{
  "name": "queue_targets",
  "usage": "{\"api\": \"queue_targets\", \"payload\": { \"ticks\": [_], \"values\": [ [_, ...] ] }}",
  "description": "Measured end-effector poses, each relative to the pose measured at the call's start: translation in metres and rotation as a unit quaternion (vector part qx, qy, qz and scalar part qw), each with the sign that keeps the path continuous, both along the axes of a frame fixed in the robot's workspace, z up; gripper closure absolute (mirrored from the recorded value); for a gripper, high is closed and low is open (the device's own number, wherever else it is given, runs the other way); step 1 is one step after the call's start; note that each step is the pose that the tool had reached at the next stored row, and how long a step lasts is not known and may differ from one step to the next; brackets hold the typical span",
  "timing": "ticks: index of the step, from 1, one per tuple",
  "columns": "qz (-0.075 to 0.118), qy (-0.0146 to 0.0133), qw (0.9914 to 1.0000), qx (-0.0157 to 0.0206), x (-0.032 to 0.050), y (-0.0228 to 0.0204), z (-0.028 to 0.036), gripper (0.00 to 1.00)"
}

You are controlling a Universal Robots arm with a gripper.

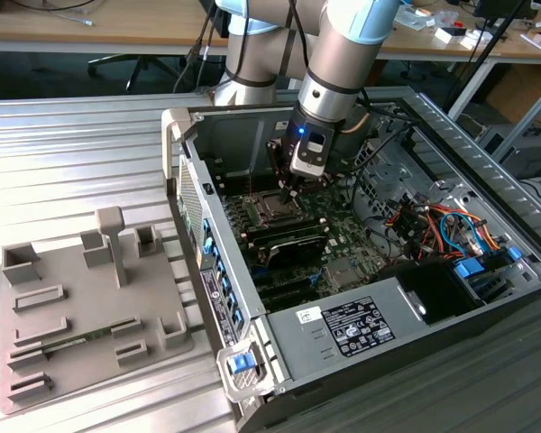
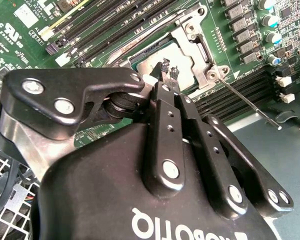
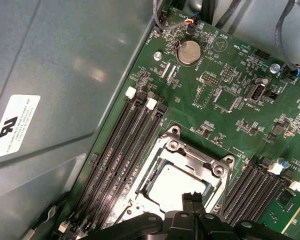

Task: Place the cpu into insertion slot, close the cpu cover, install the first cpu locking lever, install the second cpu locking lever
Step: 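Install the first cpu locking lever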

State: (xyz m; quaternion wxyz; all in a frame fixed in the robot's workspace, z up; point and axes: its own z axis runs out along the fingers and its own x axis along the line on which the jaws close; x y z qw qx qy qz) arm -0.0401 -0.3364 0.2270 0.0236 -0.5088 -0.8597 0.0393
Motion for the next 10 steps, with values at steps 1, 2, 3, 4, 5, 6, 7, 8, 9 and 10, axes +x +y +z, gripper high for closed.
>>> {"api": "queue_targets", "payload": {
  "ticks": [1, 2, 3, 4, 5, 6, 7, 8, 9, 10],
  "values": [
    [0.001, 0.0, 1.0, 0.0, 0.0, 0.0, 0.0, 0.89],
    [0.001, 0.0, 1.0, 0.0, 0.0, 0.0, 0.0, 0.89],
    [0.002, 0.0, 1.0, 0.0, 0.0, 0.0, 0.0, 0.89],
    [0.003, 0.0, 1.0, 0.0, 0.0, 0.0, 0.0, 0.89],
    [0.004, 0.0, 0.99999, 0.0, 0.0, 0.0, 0.0, 0.89],
    [0.005, 0.0, 0.99999, 0.0, 0.0, 0.0, 0.0, 0.89],
    [0.006, 0.0, 0.99998, 0.0, 0.0, 0.0, 0.0, 0.89],
    [0.007, 0.0, 0.99997, 0.0, 0.0, 0.0, 0.0, 0.89],
    [0.008, 0.0, 0.99996, 0.0, 0.0, 0.0, 0.0, 0.89],
    [0.009, 0.0, 0.99996, 0.0, 0.0, 0.0, 0.0, 0.89]
  ]
}}
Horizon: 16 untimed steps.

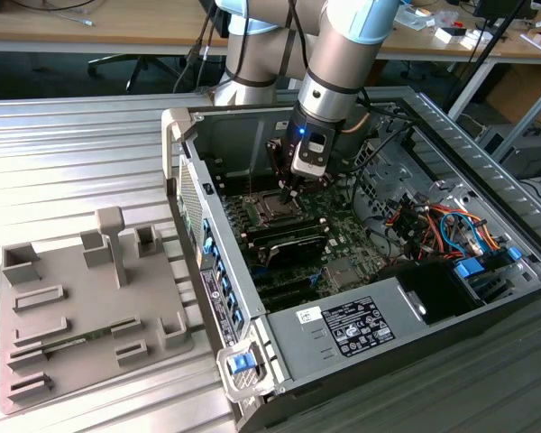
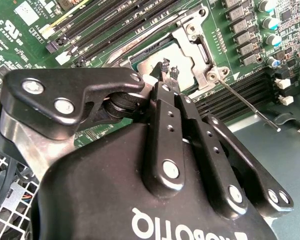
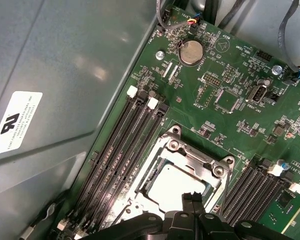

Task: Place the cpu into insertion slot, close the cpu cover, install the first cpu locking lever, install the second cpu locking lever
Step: 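Install the first cpu locking lever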

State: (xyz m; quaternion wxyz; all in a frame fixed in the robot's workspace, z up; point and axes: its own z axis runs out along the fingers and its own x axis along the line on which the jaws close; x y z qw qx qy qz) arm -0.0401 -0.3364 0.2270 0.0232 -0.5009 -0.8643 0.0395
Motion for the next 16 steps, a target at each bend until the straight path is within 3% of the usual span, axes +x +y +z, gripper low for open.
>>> {"api": "queue_targets", "payload": {
  "ticks": [16],
  "values": [
    [0.015, 0.0, 0.99989, 0.0, 0.0, 0.0, 0.0, 0.89]
  ]
}}
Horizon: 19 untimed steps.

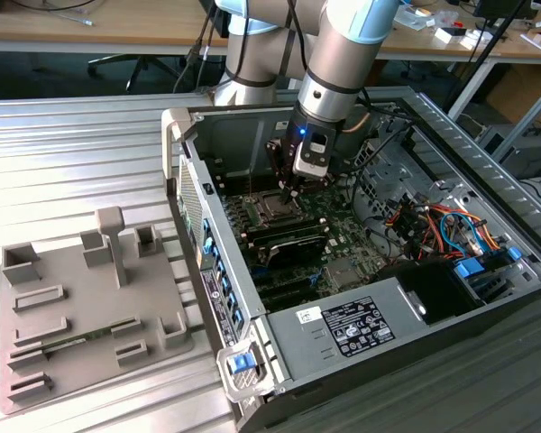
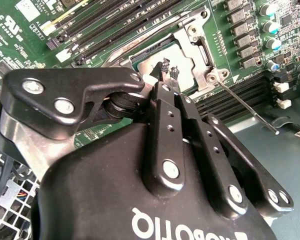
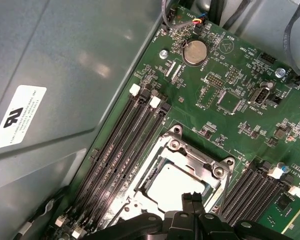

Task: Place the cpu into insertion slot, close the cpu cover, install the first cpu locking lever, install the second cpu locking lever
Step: 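Install the first cpu locking lever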

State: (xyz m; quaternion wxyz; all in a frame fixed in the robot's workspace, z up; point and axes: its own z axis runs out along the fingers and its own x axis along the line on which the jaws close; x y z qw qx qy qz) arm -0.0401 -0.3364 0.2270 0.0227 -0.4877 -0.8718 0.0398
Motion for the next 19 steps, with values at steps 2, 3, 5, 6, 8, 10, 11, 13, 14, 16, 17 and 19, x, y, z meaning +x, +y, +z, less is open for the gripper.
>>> {"api": "queue_targets", "payload": {
  "ticks": [2, 3, 5, 6, 8, 10, 11, 13, 14, 16, 17, 19],
  "values": [
    [0.002, 0.0, 1.0, 0.0, 0.0, 0.0, 0.0, 0.89],
    [0.003, 0.0, 1.0, 0.0, 0.0, 0.0, 0.0, 0.89],
    [0.005, 0.0, 0.99999, 0.0, 0.0, 0.0, 0.0, 0.89],
    [0.006, 0.0, 0.99998, 0.0, 0.0, 0.0, 0.0, 0.89],
    [0.009, 0.0, 0.99996, 0.0, 0.0, 0.0, 0.0, 0.89],
    [0.012, 0.0, 0.99993, 0.0, 0.0, 0.0, 0.0, 0.89],
    [0.014, 0.0, 0.9999, 0.0, 0.0, 0.0, 0.0, 0.89],
    [0.017, 0.0, 0.99985, 0.0, 0.0, 0.0, 0.0, 0.89],
    [0.018, 0.0, 0.99983, 0.0, 0.0, 0.0, 0.0, 0.89],
    [0.021, 0.0, 0.99978, 0.0, 0.0, 0.0, 0.0, 0.89],
    [0.023, 0.0, 0.99974, 0.0, 0.0, 0.0, 0.0, 0.89],
    [0.025, 0.0, 0.99969, 0.0, 0.0, 0.0, 0.0, 0.89]
  ]
}}
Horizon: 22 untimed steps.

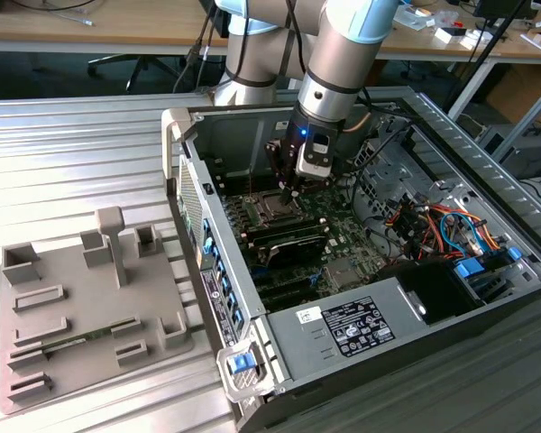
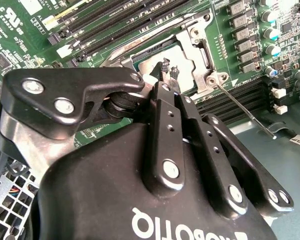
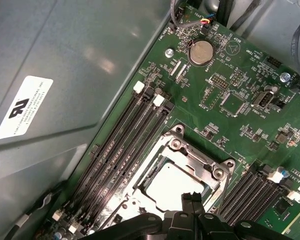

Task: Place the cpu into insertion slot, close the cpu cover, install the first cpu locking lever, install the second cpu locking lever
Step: 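Install the first cpu locking lever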

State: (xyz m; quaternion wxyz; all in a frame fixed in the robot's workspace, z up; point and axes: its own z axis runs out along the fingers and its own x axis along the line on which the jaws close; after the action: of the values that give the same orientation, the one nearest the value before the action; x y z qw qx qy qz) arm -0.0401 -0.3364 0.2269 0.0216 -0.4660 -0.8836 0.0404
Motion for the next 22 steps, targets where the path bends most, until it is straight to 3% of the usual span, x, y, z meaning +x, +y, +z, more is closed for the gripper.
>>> {"api": "queue_targets", "payload": {
  "ticks": [22],
  "values": [
    [0.025, 0.0, 0.99968, 0.0, 0.0, 0.0, 0.0, 0.89]
  ]
}}
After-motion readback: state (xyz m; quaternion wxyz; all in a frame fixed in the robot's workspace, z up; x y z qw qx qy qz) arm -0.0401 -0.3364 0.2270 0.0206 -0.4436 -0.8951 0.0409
